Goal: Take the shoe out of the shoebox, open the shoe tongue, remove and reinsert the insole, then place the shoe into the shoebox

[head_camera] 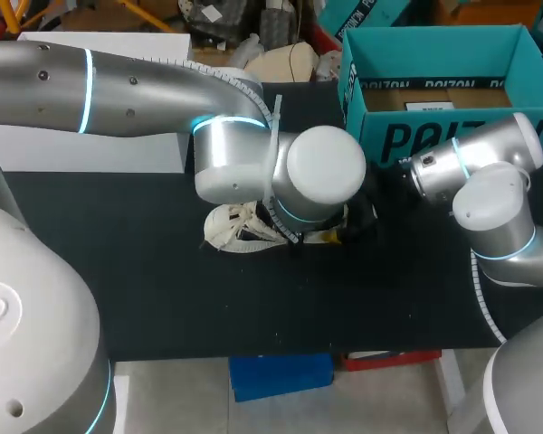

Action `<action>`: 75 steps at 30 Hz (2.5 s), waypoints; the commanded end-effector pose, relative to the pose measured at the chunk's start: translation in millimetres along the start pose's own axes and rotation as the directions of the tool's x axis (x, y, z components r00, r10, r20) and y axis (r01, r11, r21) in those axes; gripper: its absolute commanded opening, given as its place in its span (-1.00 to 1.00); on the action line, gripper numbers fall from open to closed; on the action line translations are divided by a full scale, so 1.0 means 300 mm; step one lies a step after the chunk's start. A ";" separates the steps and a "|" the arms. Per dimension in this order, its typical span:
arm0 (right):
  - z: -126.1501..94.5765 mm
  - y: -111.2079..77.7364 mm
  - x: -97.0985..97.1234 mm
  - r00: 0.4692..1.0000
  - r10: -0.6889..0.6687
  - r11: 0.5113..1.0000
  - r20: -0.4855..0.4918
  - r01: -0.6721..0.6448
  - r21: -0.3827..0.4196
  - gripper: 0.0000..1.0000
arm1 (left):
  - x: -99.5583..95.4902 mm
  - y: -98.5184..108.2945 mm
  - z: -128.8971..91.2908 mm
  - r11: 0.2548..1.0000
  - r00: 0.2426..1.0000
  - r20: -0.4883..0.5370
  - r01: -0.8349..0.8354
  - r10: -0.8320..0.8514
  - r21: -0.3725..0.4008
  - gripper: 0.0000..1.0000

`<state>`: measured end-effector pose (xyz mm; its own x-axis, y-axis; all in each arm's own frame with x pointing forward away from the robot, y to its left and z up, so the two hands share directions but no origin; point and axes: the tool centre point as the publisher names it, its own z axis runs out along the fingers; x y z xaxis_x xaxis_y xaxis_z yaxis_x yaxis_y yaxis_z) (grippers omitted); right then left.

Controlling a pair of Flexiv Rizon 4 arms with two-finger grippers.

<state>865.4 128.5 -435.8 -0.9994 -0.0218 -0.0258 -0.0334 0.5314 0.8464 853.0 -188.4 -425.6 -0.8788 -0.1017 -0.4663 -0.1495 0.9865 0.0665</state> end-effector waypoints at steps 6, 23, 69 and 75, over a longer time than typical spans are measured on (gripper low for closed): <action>-0.002 -0.011 -0.003 1.000 0.002 1.000 0.000 -0.002 0.002 -1.00 | -0.023 0.057 0.197 0.997 0.981 0.183 0.045 -0.056 0.067 -0.55; -0.002 -0.011 -0.003 1.000 0.002 1.000 0.000 -0.002 0.002 -1.00 | -0.002 0.034 0.160 0.991 0.987 -0.133 -0.071 0.085 0.112 -1.00; -0.002 -0.011 -0.003 1.000 0.002 1.000 0.000 -0.002 0.002 -1.00 | 0.000 -0.096 -0.056 0.889 0.943 -0.249 -0.089 0.221 0.450 0.51; -0.002 -0.011 -0.003 1.000 0.002 1.000 0.000 -0.002 0.002 -1.00 | 0.014 -0.130 -0.069 0.875 0.951 -0.220 -0.089 0.217 0.477 0.45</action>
<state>865.0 127.5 -435.5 -0.9994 -0.0225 -0.0246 -0.0328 0.5324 0.8458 852.1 -229.6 -407.1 -0.9691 0.0894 -0.2299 0.1613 0.9349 -0.3161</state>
